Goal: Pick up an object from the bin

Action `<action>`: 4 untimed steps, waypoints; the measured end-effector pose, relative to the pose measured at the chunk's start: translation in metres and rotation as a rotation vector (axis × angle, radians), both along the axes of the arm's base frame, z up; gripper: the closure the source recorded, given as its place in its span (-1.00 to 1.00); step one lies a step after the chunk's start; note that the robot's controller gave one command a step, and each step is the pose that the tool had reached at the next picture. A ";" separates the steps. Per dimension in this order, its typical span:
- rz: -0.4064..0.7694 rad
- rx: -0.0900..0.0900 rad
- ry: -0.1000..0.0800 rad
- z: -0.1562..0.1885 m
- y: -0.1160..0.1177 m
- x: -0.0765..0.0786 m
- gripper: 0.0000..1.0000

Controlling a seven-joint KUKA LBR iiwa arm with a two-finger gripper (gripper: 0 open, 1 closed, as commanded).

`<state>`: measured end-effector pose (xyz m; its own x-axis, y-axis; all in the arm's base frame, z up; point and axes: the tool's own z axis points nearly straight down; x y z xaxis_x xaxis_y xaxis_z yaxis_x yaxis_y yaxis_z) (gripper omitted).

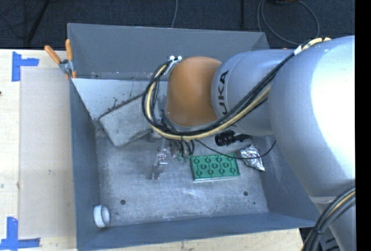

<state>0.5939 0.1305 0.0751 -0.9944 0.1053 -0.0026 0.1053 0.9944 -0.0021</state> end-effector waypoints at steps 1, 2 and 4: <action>-0.018 0.000 -0.002 0.069 -0.072 -0.008 -1.00; 0.242 0.001 0.006 0.012 -0.130 0.010 -1.00; 0.531 0.000 -0.005 0.149 -0.122 0.020 1.00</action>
Offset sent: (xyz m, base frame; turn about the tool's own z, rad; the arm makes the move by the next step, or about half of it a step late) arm -0.0090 -0.0676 0.0655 0.0118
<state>0.6141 0.0086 0.2241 -0.9110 -0.4123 -0.0076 -0.4123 0.9110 -0.0024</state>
